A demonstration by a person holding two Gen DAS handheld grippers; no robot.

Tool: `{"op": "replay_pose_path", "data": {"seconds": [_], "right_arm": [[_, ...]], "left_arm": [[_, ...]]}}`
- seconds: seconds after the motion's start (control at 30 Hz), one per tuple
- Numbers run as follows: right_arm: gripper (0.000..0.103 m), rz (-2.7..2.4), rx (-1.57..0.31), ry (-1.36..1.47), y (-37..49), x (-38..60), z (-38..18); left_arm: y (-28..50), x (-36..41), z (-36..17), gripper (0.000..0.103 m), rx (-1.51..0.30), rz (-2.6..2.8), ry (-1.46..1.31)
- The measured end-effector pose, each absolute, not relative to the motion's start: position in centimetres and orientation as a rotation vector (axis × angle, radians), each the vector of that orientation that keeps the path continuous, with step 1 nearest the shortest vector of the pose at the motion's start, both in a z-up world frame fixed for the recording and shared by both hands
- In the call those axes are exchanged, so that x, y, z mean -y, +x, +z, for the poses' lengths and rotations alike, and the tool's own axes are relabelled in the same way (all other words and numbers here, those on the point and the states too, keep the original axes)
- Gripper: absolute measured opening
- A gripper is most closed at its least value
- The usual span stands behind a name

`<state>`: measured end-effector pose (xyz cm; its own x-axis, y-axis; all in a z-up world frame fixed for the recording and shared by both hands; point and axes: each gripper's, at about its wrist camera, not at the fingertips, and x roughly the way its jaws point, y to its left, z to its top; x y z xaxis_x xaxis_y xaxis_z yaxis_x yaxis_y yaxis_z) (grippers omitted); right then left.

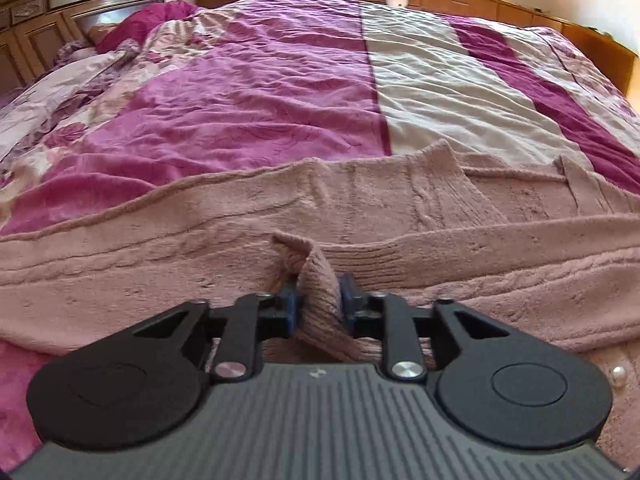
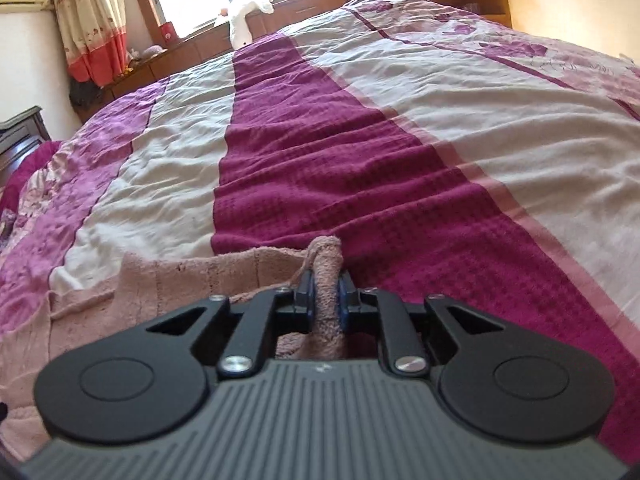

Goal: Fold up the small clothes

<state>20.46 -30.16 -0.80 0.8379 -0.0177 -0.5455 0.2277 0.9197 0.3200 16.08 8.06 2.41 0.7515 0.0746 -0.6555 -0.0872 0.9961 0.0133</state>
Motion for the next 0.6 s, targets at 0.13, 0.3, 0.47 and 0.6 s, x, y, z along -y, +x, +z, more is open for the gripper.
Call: {"op": "replay_pose_path", "data": {"seconds": [0.13,0.3,0.47,0.6], "right_arm": [[0.048,-0.148,-0.578,0.371,19.7,30.5,0.9],[0.057,-0.102,-0.567,0.310,16.5,30.2,3.5],[0.057,-0.045,-0.568,0.285,12.5,29.0,5.4],[0.057,0.005,-0.578,0.279,9.5,27.3,6.2]], "left_arm": [[14.8,-9.7,3.9,0.049,-0.728,0.116,-0.084],[12.7,-12.4,5.8,0.058,-0.723,0.167,-0.124],[10.5,-16.9,7.0,0.061,-0.739,0.247,-0.235],[9.0,-20.6,8.1,0.061,-0.743,0.317,-0.273]]}}
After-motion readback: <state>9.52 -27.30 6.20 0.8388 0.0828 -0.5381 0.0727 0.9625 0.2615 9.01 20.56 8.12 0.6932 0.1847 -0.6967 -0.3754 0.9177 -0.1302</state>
